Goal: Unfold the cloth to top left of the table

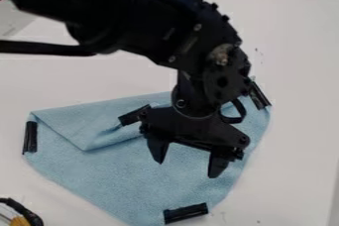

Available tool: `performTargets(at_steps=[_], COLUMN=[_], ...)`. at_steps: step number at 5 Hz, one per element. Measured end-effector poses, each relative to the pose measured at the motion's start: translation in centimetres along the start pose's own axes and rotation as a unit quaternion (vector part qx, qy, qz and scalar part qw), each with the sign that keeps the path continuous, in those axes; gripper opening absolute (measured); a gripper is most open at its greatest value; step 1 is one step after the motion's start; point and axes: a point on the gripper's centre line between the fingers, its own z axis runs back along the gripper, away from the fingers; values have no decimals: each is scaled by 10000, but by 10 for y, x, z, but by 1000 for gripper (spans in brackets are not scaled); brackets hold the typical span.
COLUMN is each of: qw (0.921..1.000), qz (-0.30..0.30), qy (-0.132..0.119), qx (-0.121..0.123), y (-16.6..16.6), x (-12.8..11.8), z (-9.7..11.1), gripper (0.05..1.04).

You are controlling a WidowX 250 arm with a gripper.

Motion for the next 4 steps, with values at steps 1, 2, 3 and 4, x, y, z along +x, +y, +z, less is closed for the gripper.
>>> performTargets(at_steps=[1, 2, 3, 4], qw=[9999, 9996, 9987, 9985], qz=[-81, -270, -476, -528], qy=[-64, -83, -160, -118], qx=[-64, -84, -4, 33], y=[13, 39, 59, 76], x=[13, 37, 62, 76], z=[-5, -16, -22, -33], gripper=[1001, 1001, 1001, 1001])
